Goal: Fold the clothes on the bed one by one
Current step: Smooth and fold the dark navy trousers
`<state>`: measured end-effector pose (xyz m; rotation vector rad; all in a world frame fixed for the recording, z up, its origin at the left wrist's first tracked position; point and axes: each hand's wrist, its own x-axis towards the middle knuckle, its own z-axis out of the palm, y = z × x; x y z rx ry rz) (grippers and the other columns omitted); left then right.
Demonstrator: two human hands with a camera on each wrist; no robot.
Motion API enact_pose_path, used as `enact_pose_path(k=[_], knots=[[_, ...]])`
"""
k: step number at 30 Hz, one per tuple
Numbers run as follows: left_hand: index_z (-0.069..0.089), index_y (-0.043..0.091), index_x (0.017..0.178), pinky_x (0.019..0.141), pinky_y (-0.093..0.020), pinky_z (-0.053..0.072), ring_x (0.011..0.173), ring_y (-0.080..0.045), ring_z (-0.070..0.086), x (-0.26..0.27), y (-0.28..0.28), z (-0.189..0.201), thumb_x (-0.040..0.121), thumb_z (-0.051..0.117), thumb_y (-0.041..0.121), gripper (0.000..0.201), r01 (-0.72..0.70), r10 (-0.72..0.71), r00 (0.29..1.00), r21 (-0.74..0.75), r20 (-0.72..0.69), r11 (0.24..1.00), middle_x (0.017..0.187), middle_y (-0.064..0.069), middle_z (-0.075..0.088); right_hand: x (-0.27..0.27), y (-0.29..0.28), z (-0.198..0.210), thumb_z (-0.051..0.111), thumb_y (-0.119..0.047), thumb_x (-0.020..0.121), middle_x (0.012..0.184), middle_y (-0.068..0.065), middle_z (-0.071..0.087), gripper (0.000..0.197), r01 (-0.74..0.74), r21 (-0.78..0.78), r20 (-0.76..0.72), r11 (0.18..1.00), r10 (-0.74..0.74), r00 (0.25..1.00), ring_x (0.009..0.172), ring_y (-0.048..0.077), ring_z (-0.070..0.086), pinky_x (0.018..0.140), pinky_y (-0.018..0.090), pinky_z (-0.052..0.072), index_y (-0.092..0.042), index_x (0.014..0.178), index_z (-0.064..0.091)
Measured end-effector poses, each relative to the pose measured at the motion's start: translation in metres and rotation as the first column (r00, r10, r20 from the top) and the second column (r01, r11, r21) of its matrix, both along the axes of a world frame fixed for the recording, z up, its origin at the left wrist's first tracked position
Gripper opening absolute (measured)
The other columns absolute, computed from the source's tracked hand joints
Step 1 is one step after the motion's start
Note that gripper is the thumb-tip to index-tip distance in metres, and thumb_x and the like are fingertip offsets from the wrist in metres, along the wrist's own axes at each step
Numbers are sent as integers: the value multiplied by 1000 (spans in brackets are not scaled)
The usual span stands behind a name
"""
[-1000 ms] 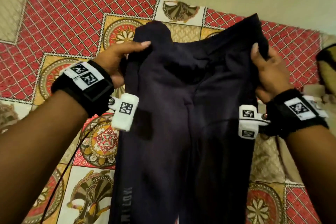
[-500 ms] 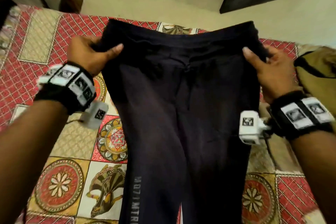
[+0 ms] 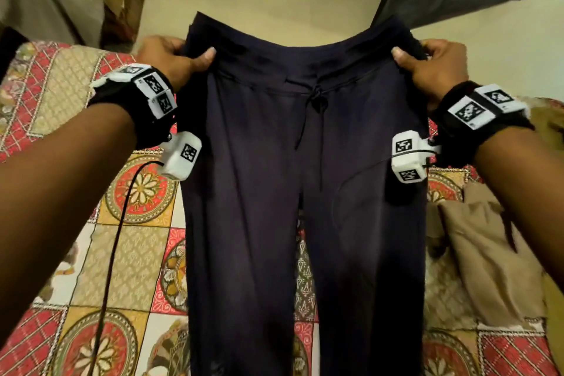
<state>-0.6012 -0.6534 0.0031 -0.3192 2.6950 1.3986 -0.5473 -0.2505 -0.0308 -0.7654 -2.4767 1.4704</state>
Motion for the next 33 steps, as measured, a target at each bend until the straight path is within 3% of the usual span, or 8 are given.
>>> enact_pose_path(k=[3, 7, 11, 16, 18, 21, 28, 33], knots=[[70, 23, 91, 43, -12, 37, 43, 9, 45, -24, 14, -11, 81, 77, 49, 28, -24, 24, 999, 7, -38, 1000, 47, 21, 56, -23, 13, -2, 78, -48, 79, 77, -6, 62, 28, 17, 82, -7, 997, -17, 1000, 54, -5, 50, 60, 23, 43, -23, 75, 68], [65, 18, 112, 52, -7, 38, 76, -6, 54, -30, 29, -48, 91, 67, 46, 35, 30, -30, 999, -28, 20, 999, 87, 3, 64, -31, 11, -13, 71, -56, 86, 115, 3, 69, 54, 7, 275, 140, 961, -47, 989, 106, 18, 64, 86, 29, 44, -14, 120, 66], [32, -1, 148, 95, -23, 39, 117, -14, 49, 34, 20, -123, 77, 71, 62, 103, 30, -2, 932, -71, 361, 997, 136, -1, 49, 40, -43, -60, 70, -56, 84, 132, 21, 56, 77, -166, 370, 145, 914, 120, 982, 121, 38, 53, 102, 40, 37, -3, 136, 51], [70, 11, 84, 73, -32, 43, 81, -24, 63, 226, -45, -204, 82, 77, 45, 35, 25, 11, 879, -68, 477, 997, 83, -16, 70, 241, -149, -140, 70, -45, 90, 108, 15, 70, 46, -325, -51, 405, 944, 317, 858, 102, 35, 66, 92, 39, 50, -7, 116, 68], [61, 12, 63, 67, -35, 44, 65, -19, 56, 298, -66, -213, 74, 84, 47, 43, -10, 32, 838, -43, 545, 999, 59, -2, 60, 317, -178, -168, 58, -77, 82, 105, 12, 73, 75, -189, -140, 552, 972, 235, 800, 103, 33, 67, 89, 36, 47, -7, 107, 71], [69, 2, 76, 60, -23, 49, 64, -18, 60, 377, -77, -210, 80, 83, 33, 34, -54, -18, 747, 89, 665, 995, 68, -6, 67, 390, -205, -198, 55, -100, 50, 90, -1, 76, 102, 153, -266, 618, 952, 46, 785, 93, 22, 72, 89, 39, 55, -20, 112, 65], [62, 0, 125, 104, -50, 46, 113, -37, 64, 418, -81, -204, 98, 60, 19, 34, -563, 105, 709, 470, 697, 680, 121, -20, 68, 454, -235, -165, 72, -28, 93, 82, -10, 75, 7, 133, -391, 522, 911, 101, 847, 83, 12, 71, 82, 32, 56, -24, 87, 71], [64, 9, 101, 77, -36, 59, 94, -22, 70, 455, -81, -189, 89, 70, 45, 38, -466, 20, 694, 428, 719, 775, 102, -4, 75, 483, -245, -156, 68, -31, 96, 111, 0, 76, 20, 243, -713, 451, 658, 164, 877, 108, 18, 71, 94, 37, 56, -16, 110, 68]])
